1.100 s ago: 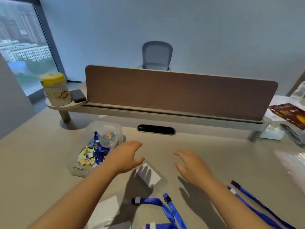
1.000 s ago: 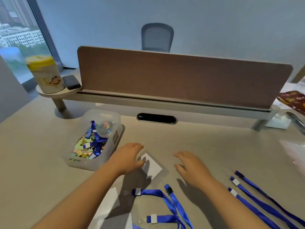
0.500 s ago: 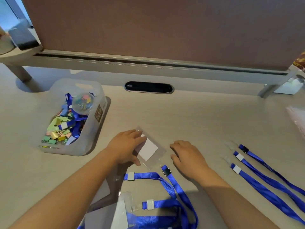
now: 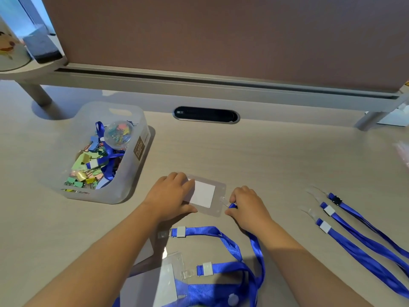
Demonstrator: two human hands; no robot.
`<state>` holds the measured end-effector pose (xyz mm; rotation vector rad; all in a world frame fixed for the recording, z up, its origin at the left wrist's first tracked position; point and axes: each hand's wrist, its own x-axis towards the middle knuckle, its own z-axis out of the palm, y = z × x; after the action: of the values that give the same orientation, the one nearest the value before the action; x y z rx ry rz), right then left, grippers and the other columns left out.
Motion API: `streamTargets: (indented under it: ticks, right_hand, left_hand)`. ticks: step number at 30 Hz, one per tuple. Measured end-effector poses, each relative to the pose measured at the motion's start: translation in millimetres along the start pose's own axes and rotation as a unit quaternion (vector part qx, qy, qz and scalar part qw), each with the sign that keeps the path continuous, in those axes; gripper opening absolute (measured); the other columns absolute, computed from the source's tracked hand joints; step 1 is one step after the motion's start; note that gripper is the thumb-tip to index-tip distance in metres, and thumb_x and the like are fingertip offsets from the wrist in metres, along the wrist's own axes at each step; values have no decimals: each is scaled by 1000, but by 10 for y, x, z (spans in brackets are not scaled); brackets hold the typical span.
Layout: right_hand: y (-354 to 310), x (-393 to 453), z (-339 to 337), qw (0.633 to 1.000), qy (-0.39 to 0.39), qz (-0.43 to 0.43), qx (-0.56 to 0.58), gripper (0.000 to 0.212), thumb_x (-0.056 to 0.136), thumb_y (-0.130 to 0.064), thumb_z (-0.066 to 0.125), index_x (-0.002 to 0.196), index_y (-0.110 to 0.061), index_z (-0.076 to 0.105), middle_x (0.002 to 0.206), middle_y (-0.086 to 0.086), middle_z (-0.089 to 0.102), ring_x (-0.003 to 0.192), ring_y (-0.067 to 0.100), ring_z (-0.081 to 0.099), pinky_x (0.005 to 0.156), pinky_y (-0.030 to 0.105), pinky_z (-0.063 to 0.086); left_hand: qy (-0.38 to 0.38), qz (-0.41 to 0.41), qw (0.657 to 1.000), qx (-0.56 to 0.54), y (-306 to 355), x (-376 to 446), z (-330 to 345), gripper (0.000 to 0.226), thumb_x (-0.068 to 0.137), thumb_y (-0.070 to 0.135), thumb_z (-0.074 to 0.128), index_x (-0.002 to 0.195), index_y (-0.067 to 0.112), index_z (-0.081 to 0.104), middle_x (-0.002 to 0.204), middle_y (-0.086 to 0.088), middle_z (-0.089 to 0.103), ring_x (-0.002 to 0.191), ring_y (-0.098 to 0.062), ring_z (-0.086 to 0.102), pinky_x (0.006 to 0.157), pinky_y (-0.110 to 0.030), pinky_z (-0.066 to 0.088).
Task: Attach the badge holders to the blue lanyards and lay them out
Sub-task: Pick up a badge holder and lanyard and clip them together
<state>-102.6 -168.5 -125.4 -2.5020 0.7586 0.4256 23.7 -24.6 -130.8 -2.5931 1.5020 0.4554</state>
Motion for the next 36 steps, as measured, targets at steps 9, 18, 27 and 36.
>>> streamTargets:
  ticks: [9, 18, 27, 36]
  right_hand:
    - [-88, 28, -233, 941, 25, 53, 333, 22, 85, 3, 53, 76, -17, 50, 87, 14, 60, 66, 21, 59, 75, 35, 53]
    - [-227, -21, -385, 905, 58, 2, 422, 31, 86, -2, 53, 63, -22, 58, 63, 1, 59, 57, 16, 53, 59, 29, 46]
    - [-423, -116, -545, 905, 52, -33, 421, 27, 92, -10, 47, 71, -23, 58, 71, -3, 58, 64, 12, 52, 71, 41, 48]
    - [-560, -176, -768, 922, 136, -122, 340, 20, 91, -7, 48, 90, -4, 67, 67, -8, 55, 64, 8, 51, 70, 28, 45]
  left_hand:
    - [85, 21, 985, -149, 182, -15, -190, 78, 69, 52, 64, 132, 24, 27, 146, -3, 31, 133, -22, 27, 109, -36, 26]
    - [265, 93, 945, -164, 268, -68, -356, 41, 74, 31, 33, 96, 13, 64, 82, -10, 73, 72, -28, 67, 61, -33, 56]
    - [313, 76, 925, -200, 361, -62, -594, 29, 78, 20, 44, 98, 8, 62, 85, -13, 73, 73, -26, 69, 59, -27, 54]
    - [349, 87, 901, -243, 277, -66, -897, 37, 76, 35, 46, 81, 4, 65, 71, -14, 72, 63, -25, 66, 60, -22, 44]
